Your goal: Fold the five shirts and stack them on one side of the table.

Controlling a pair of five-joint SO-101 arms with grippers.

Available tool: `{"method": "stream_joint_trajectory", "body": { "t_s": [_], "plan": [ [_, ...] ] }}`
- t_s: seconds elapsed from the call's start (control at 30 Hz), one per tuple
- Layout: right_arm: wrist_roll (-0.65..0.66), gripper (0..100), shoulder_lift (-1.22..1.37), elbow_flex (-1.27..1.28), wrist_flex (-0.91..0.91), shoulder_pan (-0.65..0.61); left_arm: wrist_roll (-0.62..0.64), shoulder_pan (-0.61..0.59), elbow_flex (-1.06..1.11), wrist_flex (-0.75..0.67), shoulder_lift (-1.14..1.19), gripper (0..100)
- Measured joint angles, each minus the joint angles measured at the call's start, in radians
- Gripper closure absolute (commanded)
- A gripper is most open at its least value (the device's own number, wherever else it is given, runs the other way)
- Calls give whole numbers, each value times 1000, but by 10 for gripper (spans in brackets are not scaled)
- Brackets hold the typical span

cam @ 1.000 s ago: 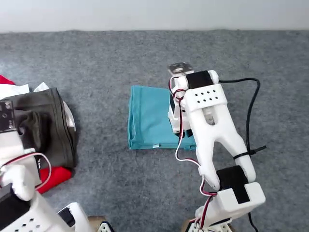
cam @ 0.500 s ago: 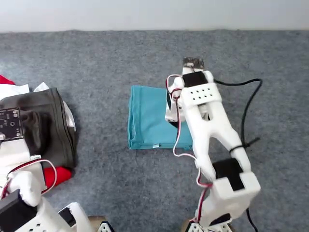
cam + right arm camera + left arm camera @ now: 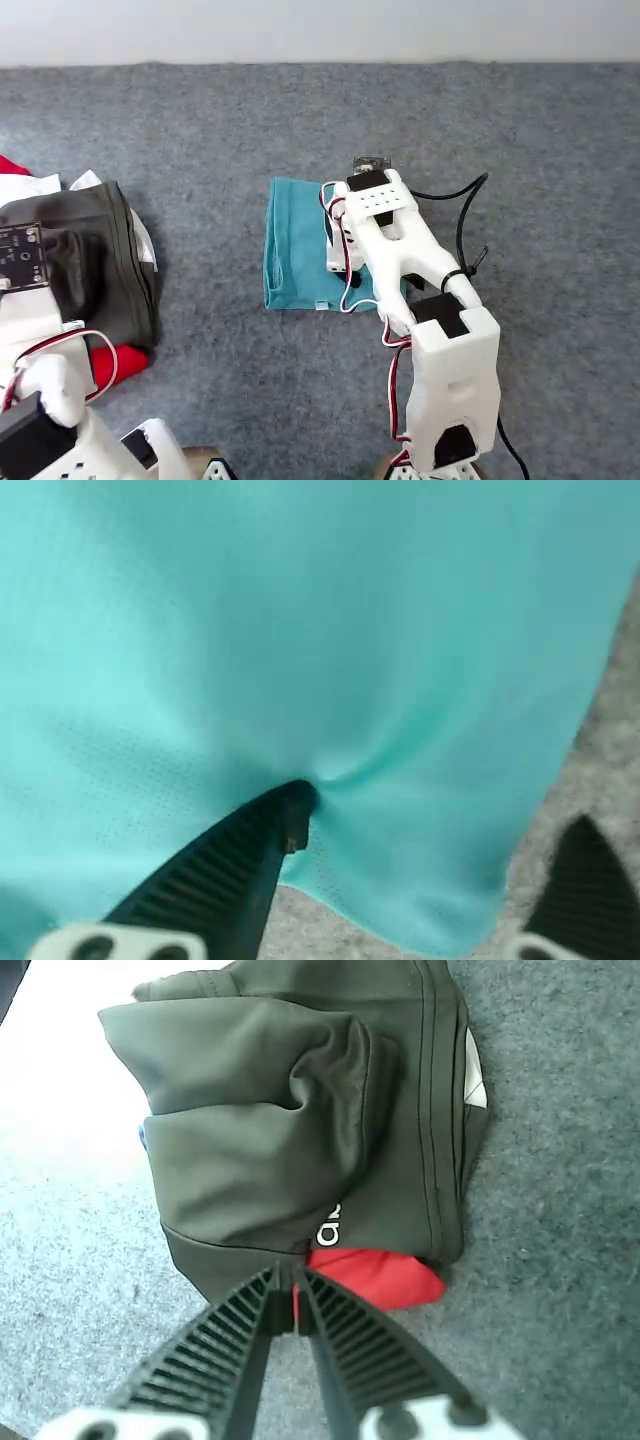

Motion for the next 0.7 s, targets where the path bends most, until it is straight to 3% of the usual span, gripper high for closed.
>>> {"method": "stream_joint_trajectory", "body": {
  "t_s": [0.1,0.17,0.33,0.53,0.7],
  "plan": [
    [28,998,34,-31,0,0,0,0,0,0,0,981],
    [95,961,55,-51,2,5,0,0,0,0,0,981],
    [282,989,66,-101,86,11,0,0,0,0,0,981],
    [489,988,106,-172,316,12,0,0,0,0,0,981],
    [683,988,80,-166,359,124,0,0,0,0,0,981]
  ]
}}
